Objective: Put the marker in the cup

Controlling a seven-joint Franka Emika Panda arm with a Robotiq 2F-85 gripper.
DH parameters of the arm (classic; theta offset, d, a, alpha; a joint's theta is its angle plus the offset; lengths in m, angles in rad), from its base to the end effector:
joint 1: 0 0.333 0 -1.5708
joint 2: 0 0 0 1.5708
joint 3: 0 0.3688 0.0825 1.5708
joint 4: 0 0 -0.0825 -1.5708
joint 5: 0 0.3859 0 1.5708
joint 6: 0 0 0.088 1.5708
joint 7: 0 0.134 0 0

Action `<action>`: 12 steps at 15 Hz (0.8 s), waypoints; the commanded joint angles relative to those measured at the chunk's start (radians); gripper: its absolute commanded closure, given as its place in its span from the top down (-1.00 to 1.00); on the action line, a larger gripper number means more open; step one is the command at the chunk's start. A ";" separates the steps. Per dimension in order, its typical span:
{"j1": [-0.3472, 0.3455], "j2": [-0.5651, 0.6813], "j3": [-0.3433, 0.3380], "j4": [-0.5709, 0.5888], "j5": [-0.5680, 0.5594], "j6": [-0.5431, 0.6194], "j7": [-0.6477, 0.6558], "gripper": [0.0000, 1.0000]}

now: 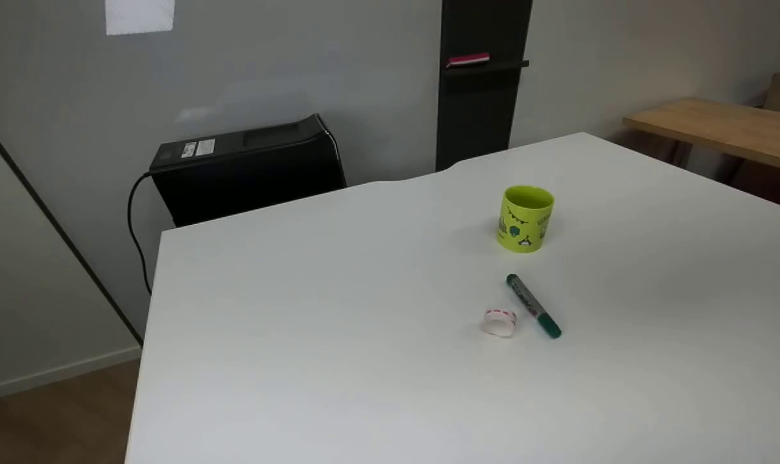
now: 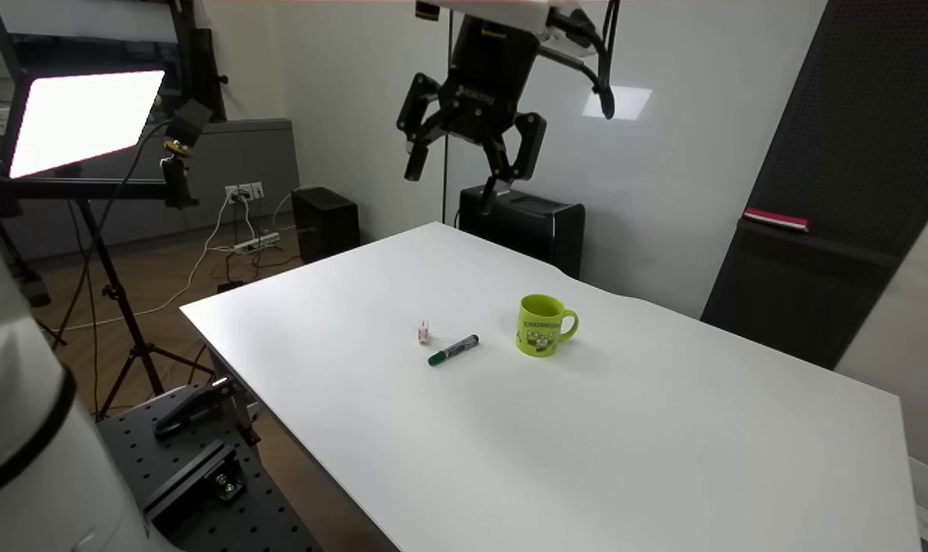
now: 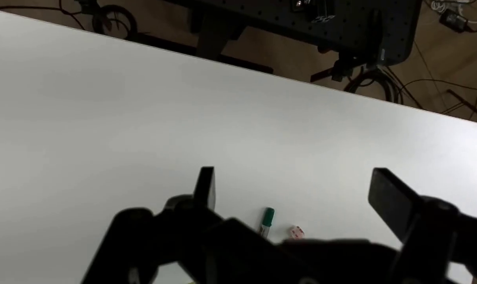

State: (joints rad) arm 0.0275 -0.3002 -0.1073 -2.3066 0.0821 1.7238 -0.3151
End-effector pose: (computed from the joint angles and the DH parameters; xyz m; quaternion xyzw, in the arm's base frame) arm 0.4012 -0.0247 0.4684 -0.9824 -0.1087 0.1284 0.0813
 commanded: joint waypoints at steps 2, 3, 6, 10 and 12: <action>-0.020 0.057 0.012 -0.021 0.024 0.155 0.035 1.00; -0.018 0.078 0.016 -0.027 0.038 0.206 0.046 1.00; -0.007 0.148 0.037 -0.039 0.091 0.346 0.076 1.00; 0.000 0.265 0.084 -0.020 0.141 0.523 0.192 1.00; -0.004 0.310 0.099 -0.003 0.120 0.582 0.249 1.00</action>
State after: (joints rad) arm 0.0234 -0.0626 -0.0265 -2.3497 0.2025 2.2384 -0.1643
